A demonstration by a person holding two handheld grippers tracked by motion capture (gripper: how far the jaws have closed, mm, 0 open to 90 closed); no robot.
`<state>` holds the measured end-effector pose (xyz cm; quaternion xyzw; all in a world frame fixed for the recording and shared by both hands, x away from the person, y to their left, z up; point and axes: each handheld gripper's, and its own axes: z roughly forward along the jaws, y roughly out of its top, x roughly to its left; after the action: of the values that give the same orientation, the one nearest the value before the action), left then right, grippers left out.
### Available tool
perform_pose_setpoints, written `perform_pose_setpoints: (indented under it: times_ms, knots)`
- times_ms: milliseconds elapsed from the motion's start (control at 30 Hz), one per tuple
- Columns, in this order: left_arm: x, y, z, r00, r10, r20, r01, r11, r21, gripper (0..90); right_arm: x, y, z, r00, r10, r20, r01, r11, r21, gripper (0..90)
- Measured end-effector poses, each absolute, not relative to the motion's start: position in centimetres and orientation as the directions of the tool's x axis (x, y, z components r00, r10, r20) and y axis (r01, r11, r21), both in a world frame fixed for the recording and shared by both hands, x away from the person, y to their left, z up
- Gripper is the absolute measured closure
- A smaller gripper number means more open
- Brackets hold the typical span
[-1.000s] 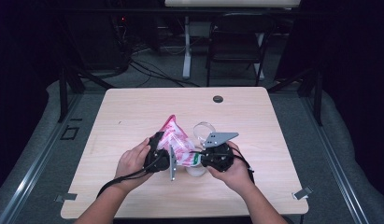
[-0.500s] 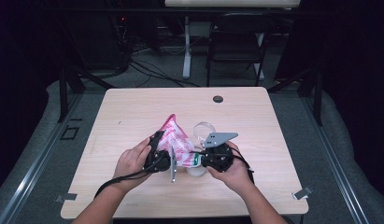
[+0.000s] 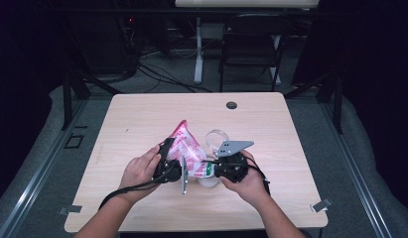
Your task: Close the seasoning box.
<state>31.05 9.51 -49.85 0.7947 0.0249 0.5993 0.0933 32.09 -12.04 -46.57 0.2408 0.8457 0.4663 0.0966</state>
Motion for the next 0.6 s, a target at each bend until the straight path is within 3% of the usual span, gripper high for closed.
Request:
perform_pose_setpoints:
  times_ms: [600]
  knots:
    - [30.97,9.35,-49.36,0.253,0.112,0.961,-0.082,-0.987,0.136,61.6,32.13,-12.1,-46.57,-0.863,0.5,0.065,0.319,0.441,0.839,90.0]
